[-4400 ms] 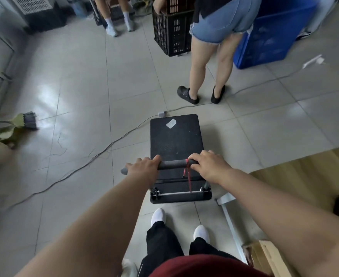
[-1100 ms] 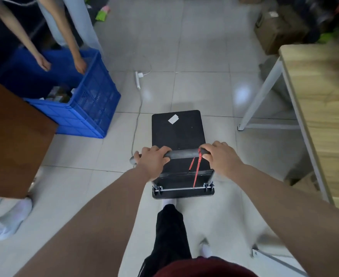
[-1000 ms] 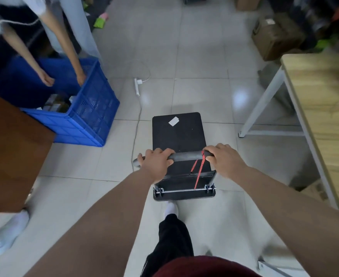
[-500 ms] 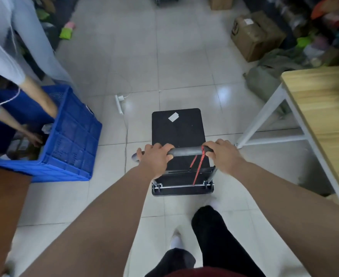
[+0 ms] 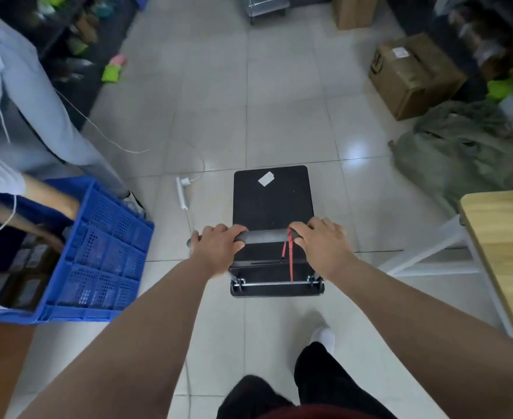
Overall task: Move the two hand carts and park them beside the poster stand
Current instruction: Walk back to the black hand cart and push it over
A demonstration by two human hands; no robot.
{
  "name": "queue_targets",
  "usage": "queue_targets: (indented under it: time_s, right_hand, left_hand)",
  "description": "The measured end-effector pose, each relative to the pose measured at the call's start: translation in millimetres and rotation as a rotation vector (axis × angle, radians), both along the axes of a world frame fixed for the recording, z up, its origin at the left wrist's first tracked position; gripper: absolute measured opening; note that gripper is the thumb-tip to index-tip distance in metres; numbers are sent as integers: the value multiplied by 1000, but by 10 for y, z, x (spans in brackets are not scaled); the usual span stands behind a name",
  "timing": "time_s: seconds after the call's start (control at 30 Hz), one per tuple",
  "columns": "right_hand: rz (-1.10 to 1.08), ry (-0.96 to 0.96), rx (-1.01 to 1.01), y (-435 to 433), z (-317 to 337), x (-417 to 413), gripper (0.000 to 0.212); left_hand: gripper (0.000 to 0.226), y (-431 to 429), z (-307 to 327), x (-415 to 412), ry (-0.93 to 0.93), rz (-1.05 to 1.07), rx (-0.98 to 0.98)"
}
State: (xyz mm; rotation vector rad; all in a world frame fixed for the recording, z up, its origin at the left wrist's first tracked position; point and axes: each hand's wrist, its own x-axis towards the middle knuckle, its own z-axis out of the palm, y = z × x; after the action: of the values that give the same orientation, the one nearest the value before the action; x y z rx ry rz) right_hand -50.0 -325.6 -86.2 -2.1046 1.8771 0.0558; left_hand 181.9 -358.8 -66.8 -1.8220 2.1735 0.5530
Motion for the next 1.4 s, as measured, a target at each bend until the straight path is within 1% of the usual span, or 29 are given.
queue_targets:
  time_s: [0.17, 0.37, 0.47, 0.63, 0.8, 0.9, 1.07, 1.23, 1.4]
  right_hand:
    - [-16, 0, -28, -639, -44, -261, 29]
    - [-29, 5, -22, -1563, -28, -434, 31]
    - [-84, 3, -40, -2084, -30, -425, 32]
    - [-96, 19, 45, -3114, 96, -396, 30]
    - [-129, 24, 56, -3967, 80, -308, 29]
    - [-103, 49, 52, -4414, 74, -290, 27]
    - [-61, 25, 13, -5223, 54, -372, 29]
    - [-4, -6, 27, -6101, 52, -642, 29]
    - [2, -14, 82, -7001, 146, -973, 30]
  left_hand:
    - [29, -566, -53, -270, 32, 33, -19]
    - [28, -1494, -67, -419, 72, 35, 6]
    - [28, -2055, -82, -453, 78, 21, -18]
    - [27, -3109, -31, -454, 74, -5, 25]
    - [27, -3999, -26, -399, 47, -27, 26]
    - [28, -4449, -40, -363, 24, -24, 15]
    - [32, -5279, -34, -415, 27, -16, 24]
    - [32, -6098, -32, -639, 20, 18, 21]
    - [27, -6834, -26, -1001, 24, 73, 19]
